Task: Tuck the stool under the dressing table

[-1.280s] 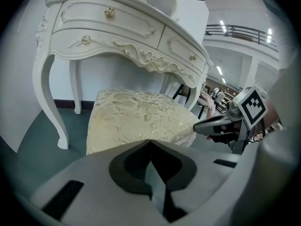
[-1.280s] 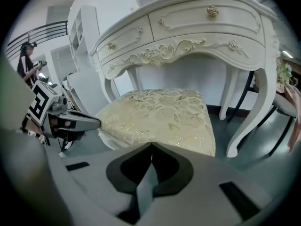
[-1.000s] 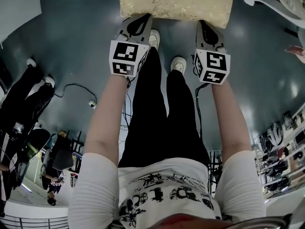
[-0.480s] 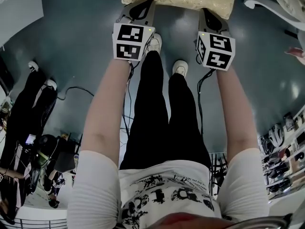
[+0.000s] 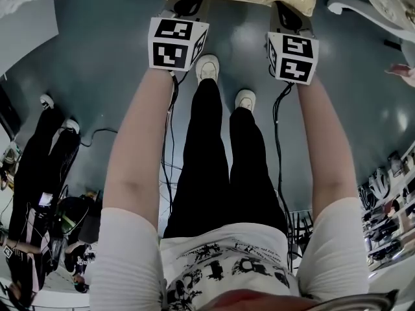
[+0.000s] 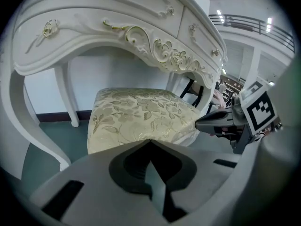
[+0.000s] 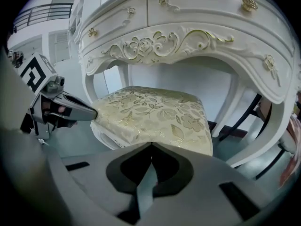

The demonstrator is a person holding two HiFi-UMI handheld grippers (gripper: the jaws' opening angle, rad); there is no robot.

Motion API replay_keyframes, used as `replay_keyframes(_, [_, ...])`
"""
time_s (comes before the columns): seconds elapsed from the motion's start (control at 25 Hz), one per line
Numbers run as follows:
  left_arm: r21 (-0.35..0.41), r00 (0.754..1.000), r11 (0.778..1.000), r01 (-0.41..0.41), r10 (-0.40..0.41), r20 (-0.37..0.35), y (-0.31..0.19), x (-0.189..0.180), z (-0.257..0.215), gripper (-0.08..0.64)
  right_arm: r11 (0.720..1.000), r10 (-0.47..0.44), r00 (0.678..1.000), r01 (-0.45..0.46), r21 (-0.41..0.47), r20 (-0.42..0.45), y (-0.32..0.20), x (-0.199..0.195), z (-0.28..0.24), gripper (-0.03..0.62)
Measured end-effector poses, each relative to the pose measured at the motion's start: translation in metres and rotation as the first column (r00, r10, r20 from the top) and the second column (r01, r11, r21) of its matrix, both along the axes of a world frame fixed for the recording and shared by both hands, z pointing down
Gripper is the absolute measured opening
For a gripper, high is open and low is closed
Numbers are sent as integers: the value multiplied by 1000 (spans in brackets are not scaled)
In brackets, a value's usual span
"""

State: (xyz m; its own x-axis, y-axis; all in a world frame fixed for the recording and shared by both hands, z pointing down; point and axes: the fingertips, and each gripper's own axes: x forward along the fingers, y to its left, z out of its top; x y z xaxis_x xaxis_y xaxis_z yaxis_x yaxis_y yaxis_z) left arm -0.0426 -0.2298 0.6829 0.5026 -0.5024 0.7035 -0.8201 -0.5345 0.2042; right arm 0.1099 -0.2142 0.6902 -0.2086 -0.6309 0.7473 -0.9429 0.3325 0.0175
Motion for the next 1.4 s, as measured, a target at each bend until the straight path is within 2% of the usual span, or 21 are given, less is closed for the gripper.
replay_keyframes(0.28, [39,999,999,-27,25,39,-33,5,2,20,999,20,1000,-20,27,7,-37,4,2,18])
replay_keyframes(0.52, [43,999,999,-31,29,38,-54,5,0,20,998,35,999,-34,49,-27,-59,5,-1,18])
replay_keyframes(0.84, [42,996,996,-82,81,35,-82,5,2,20,994,75,997,-72,83,-33,-86,4,0,18])
replay_keyframes(1.04, [77,998,997,-24,19,60,-95,-1,3,20,992,96,995,-94,87,-14,-94,-2,0,18])
replay_keyframes(1.24, [88,997,995,36,-42,71,-89,-7,-6,20,997,47,996,-42,66,-81,-85,-5,-18,18])
replay_keyframes(1.4, [114,996,991,64,-70,57,-61,-7,-26,20,992,51,999,-50,114,-2,-62,-12,-54,18])
